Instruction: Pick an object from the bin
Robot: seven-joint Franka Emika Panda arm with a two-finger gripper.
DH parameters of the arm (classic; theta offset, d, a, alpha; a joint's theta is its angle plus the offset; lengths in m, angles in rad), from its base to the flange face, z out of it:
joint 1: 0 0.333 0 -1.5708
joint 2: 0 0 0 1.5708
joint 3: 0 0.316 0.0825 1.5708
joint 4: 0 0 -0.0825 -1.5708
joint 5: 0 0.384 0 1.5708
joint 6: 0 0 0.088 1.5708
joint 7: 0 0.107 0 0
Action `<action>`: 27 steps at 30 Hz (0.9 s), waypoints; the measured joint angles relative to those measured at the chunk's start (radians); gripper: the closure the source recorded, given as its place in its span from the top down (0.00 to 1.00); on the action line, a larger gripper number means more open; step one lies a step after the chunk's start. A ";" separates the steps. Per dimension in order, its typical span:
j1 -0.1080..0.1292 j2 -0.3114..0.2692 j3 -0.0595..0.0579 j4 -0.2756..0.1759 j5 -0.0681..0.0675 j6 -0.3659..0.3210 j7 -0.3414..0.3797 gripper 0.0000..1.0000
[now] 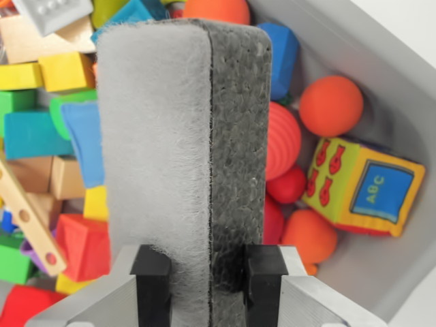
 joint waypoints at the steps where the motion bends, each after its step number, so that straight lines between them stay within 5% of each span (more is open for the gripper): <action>1: 0.000 -0.003 0.000 0.006 0.000 -0.010 0.000 0.00; 27: 0.000 -0.045 0.000 0.111 0.000 -0.159 0.000 0.00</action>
